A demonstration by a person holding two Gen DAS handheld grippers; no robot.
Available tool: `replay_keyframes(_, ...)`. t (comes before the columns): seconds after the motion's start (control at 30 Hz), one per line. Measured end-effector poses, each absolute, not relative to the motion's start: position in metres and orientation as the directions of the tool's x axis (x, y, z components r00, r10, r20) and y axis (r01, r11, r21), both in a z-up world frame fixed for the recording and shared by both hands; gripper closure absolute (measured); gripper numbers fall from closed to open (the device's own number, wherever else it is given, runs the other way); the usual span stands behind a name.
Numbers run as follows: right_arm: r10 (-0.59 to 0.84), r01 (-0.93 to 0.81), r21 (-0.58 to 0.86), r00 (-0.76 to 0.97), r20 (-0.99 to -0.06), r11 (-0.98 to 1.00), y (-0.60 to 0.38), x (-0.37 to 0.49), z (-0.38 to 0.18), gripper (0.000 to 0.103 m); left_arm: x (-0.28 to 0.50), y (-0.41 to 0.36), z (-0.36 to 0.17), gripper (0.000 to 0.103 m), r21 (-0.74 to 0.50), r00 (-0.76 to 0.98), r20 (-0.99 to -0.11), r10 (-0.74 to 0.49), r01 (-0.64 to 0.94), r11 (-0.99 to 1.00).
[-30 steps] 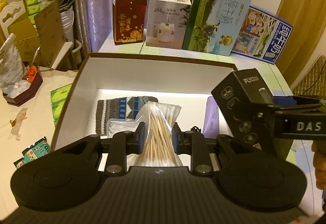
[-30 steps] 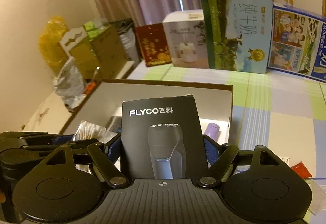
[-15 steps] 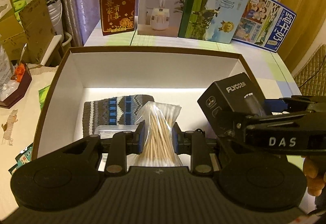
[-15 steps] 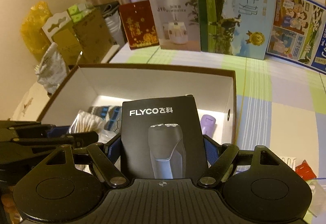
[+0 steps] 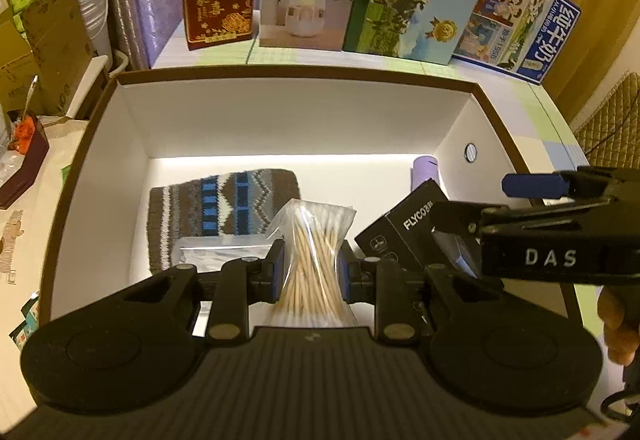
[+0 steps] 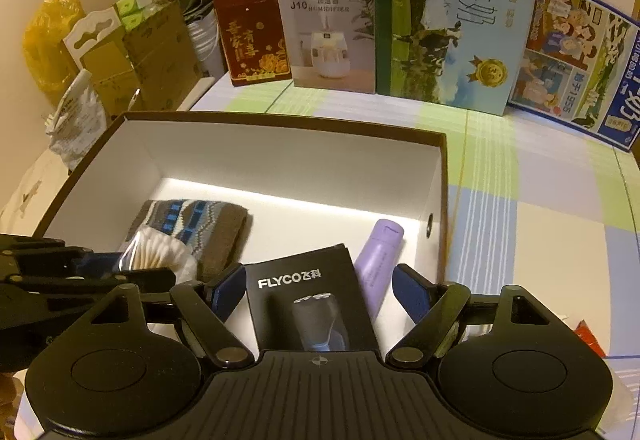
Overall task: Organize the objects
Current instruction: 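Carry the swab bag and FLYCO box over the brown box with both tools, then open the left tool to drop the swabs while the right tool sets the FLYCO box down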
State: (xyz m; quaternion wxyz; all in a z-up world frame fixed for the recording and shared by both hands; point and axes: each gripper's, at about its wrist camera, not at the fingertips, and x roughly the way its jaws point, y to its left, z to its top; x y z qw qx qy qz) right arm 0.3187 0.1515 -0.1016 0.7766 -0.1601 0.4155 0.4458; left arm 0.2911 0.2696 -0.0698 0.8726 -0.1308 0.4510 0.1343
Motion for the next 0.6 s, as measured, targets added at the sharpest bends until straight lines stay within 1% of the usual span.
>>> replay_keyframes(0.27,0.559,-0.826,0.131,0.247,-0.791,0.549,0.141,0.319,-0.102,0.025,0.296,0.261,-0.078,0.081,-0.106,0.545,-0.833,0.101,-0.335,0.936)
replay_keyframes(0.3,0.563,-0.828,0.136,0.24,-0.791,0.544,0.14,0.319,-0.102,0.025,0.296,0.26,-0.078,0.078,-0.103,0.544,-0.833,0.102,-0.333,0.937)
replay_keyframes(0.33,0.566,-0.829,0.14,0.236,-0.79,0.541,0.139,0.318,-0.101,0.025,0.297,0.259,-0.078,0.075,-0.104,0.544,-0.833,0.099,-0.329,0.939)
replay_keyframes(0.37,0.567,-0.83,0.14,0.236,-0.789,0.54,0.138,0.318,-0.101,0.025,0.297,0.258,-0.078,0.064,-0.103,0.547,-0.831,0.101,-0.33,0.938)
replay_keyframes(0.4,0.569,-0.831,0.14,0.236,-0.788,0.539,0.137,0.317,-0.1,0.025,0.296,0.258,-0.077,0.05,-0.097,0.55,-0.828,0.109,-0.333,0.938)
replay_keyframes(0.5,0.581,-0.837,0.155,0.218,-0.784,0.524,0.133,0.317,-0.098,0.025,0.294,0.258,-0.072,0.037,-0.069,0.557,-0.819,0.137,-0.332,0.941)
replay_keyframes(0.6,0.589,-0.847,0.155,0.21,-0.781,0.509,0.13,0.314,-0.096,0.024,0.291,0.262,-0.07,0.031,-0.073,0.553,-0.822,0.134,-0.336,0.939)
